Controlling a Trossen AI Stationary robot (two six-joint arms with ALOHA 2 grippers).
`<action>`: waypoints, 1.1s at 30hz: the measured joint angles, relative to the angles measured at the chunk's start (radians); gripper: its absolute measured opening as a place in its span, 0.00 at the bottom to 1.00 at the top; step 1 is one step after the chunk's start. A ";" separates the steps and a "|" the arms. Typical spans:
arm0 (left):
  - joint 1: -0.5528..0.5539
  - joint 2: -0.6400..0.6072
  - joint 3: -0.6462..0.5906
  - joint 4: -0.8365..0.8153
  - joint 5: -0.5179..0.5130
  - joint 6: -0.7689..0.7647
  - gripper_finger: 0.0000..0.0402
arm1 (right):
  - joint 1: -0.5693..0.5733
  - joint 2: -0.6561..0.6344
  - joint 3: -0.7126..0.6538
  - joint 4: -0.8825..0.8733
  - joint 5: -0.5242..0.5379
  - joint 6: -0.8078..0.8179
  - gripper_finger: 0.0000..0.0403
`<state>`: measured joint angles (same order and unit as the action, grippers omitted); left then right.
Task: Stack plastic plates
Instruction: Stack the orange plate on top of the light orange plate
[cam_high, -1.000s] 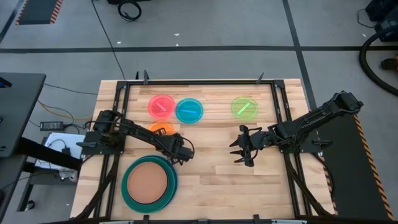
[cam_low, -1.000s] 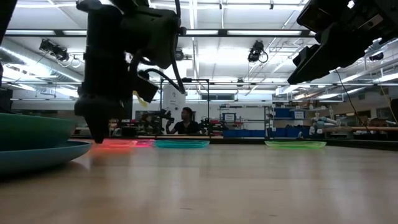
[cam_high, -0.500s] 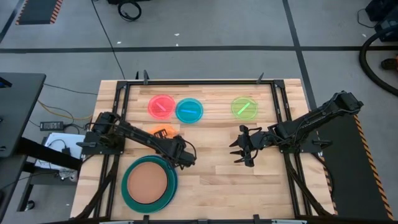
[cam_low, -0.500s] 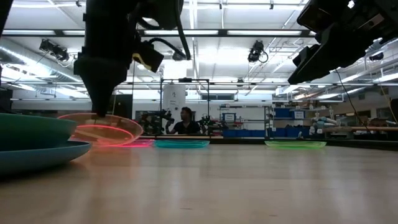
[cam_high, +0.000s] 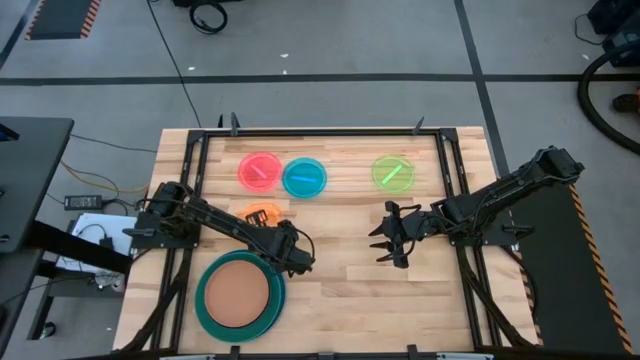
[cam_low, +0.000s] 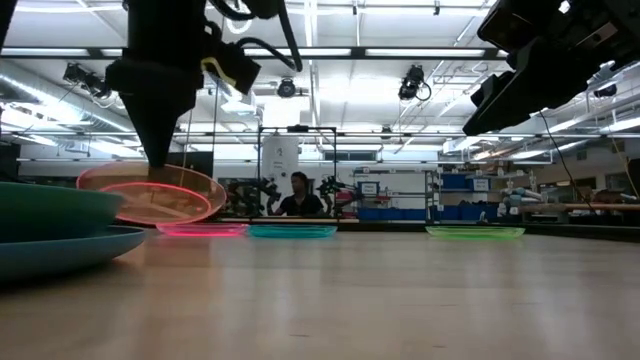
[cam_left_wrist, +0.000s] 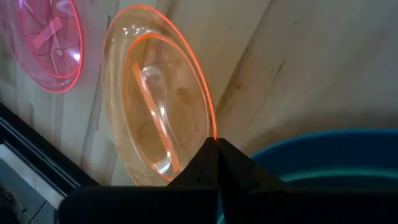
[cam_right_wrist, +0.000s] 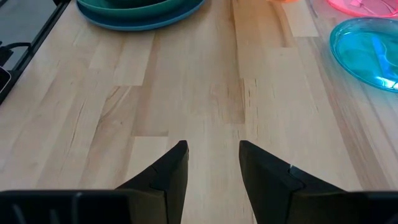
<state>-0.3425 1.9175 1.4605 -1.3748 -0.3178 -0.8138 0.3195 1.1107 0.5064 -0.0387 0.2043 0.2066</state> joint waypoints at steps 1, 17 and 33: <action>-0.001 0.000 0.006 -0.004 0.000 -0.003 0.01 | 0.000 0.000 0.000 0.000 0.000 0.000 0.38; -0.098 0.000 0.124 -0.156 -0.020 -0.143 0.00 | 0.000 0.000 0.000 0.000 0.005 0.000 0.38; -0.323 -0.001 0.255 -0.196 0.025 -0.364 0.00 | 0.000 0.000 0.000 0.000 0.005 0.011 0.38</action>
<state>-0.6655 1.9167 1.7153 -1.5711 -0.2927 -1.1781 0.3195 1.1107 0.5061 -0.0387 0.2089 0.2178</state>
